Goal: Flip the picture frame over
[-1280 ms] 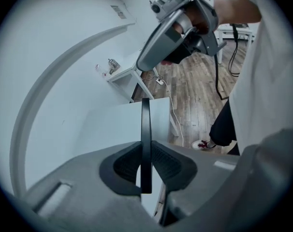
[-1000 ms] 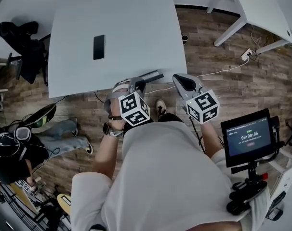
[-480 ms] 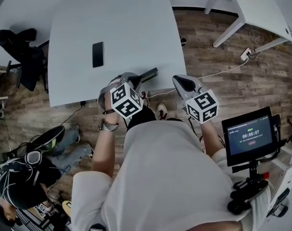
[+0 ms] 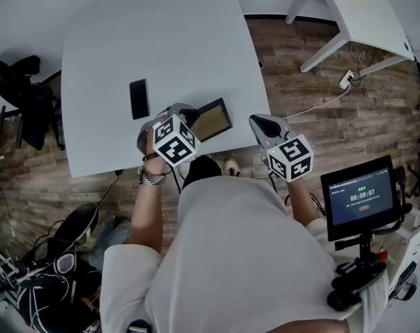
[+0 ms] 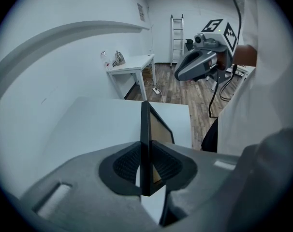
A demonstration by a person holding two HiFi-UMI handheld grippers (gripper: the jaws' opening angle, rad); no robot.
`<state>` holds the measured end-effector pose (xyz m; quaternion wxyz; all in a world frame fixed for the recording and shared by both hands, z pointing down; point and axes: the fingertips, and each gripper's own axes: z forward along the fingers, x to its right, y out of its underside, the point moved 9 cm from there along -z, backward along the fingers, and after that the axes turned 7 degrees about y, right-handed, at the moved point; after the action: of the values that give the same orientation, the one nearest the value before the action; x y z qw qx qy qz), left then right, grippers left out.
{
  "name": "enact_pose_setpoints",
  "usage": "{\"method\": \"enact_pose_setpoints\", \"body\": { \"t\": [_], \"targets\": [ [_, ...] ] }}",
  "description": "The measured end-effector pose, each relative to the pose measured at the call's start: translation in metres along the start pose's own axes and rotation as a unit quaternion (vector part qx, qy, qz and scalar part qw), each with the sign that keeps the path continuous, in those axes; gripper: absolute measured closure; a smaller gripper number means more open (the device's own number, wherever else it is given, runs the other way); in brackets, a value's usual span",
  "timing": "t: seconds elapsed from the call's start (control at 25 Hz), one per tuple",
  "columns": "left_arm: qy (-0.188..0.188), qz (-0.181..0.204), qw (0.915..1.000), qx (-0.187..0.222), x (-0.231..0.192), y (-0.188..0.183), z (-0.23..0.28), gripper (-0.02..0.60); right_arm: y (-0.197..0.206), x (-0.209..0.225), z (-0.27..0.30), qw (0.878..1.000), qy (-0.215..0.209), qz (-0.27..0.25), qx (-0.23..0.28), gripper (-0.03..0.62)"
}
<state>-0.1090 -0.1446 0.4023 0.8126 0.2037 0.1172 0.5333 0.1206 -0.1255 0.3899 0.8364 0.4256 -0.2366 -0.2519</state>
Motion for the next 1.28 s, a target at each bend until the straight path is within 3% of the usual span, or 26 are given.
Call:
{"method": "enact_pose_setpoints", "body": {
  "t": [0.36, 0.6, 1.28],
  "targets": [
    [0.044, -0.017, 0.9989, 0.003, -0.059, 0.024, 0.028, 0.509, -0.018, -0.001, 0.055, 1.0, 0.001, 0.011, -0.025, 0.592],
    [0.104, -0.046, 0.9935, 0.006, -0.119, 0.051, 0.07, 0.508, -0.024, 0.02, 0.118, 0.998, 0.013, 0.024, -0.063, 0.592],
    [0.169, -0.05, 0.9839, -0.026, -0.122, 0.071, 0.101, 0.514, -0.025, 0.022, 0.117, 0.995, 0.029, 0.027, -0.086, 0.592]
  ]
}}
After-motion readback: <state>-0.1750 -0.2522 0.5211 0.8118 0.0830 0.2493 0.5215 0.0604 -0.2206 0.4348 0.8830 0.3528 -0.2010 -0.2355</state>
